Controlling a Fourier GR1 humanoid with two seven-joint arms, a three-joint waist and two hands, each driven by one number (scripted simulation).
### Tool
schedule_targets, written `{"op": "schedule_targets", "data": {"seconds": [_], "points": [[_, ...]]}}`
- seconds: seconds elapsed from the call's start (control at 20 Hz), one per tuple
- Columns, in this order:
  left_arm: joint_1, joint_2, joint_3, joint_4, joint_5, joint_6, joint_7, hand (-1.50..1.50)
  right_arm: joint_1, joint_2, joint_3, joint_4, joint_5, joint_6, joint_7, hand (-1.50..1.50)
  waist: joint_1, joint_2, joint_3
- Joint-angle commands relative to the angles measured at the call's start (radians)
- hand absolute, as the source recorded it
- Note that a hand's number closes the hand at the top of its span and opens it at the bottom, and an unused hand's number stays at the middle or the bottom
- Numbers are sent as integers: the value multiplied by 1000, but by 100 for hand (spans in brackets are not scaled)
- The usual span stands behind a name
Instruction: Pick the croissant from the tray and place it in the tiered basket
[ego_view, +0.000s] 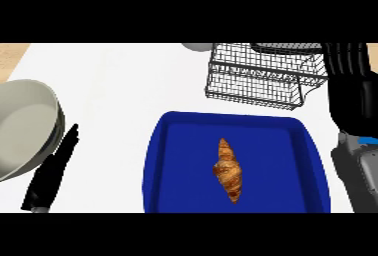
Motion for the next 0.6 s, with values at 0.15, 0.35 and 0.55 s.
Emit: {"op": "schedule_targets", "data": {"seconds": [0.15, 0.35, 0.55], "points": [[25, -88, 40, 6, 29, 68, 46, 0, 144, -52, 20, -155, 189, -194, 153, 150, -38, -35, 9], [70, -150, 38, 14, 65, 96, 43, 0, 293, -2, -148, 20, 284, -498, 251, -150, -115, -28, 4], [81, -223, -18, -25, 33, 143, 44, 0, 454, 223, -112, -192, 265, -656, 152, -150, -74, -39, 11]]}}
